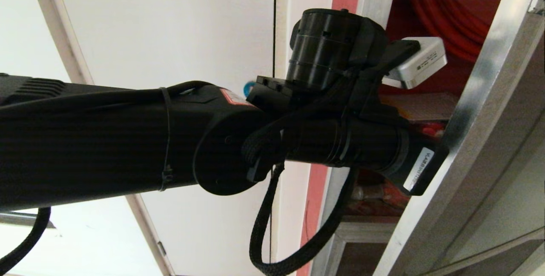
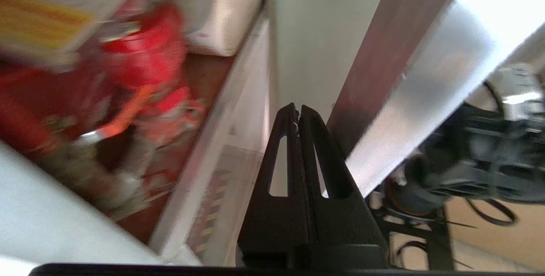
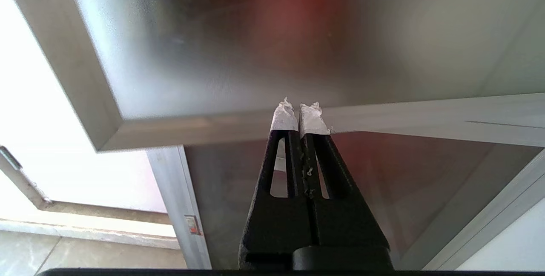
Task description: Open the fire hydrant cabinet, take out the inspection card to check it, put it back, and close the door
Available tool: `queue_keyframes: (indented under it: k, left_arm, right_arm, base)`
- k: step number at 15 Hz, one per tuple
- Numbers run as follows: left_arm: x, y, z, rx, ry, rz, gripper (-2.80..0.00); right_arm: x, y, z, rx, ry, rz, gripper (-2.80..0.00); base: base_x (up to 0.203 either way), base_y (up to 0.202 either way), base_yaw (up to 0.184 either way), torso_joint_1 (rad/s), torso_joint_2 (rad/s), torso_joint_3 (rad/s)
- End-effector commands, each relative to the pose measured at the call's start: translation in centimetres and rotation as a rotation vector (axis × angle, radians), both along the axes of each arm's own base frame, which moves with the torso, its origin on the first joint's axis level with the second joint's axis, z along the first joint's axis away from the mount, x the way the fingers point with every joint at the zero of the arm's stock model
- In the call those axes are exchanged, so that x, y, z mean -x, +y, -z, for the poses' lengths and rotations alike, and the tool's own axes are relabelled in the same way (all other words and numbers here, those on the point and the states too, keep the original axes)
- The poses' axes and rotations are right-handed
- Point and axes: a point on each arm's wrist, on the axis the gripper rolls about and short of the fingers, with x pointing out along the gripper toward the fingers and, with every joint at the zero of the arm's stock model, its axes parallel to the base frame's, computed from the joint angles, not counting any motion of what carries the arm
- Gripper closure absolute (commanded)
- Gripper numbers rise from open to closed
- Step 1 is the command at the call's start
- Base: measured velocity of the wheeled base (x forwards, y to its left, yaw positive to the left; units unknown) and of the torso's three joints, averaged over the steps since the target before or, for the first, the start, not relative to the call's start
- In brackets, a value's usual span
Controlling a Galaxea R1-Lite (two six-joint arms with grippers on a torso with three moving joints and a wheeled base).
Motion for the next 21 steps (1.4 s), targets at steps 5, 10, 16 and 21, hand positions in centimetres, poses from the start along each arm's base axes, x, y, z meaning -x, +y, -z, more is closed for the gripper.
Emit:
queue_keyframes:
  k: [5,10,16,21]
  left_arm:
    - [4.2,-1.0,0.0,-0.014,0.006,0.099,0.00]
    - [6.3,-1.2,-0.4,-0.006,0.001,0.149,0.00]
    - [7.2,-1.3,-0.2,-0.016,0.006,0.170,0.00]
    - [7.5,-1.3,-0.1,-0.022,0.010,0.178,0.00]
  right_arm:
    - [0.0,0.0,0.0,0.001,0.001,0.000,0.00]
    - [0.0,0.0,0.0,0.001,0.001,0.000,0.00]
    - [0.0,0.0,0.0,0.001,0.001,0.000,0.00]
    - [0.0,0.0,0.0,0.001,0.001,-0.002,0.00]
  base:
    - [0.000,0.000,0.000,0.000,0.00,0.000]
    - [0.000,0.000,0.000,0.000,0.00,0.000]
    - [0.000,0.000,0.000,0.000,0.00,0.000]
    - [0.000,0.000,0.000,0.000,0.00,0.000]
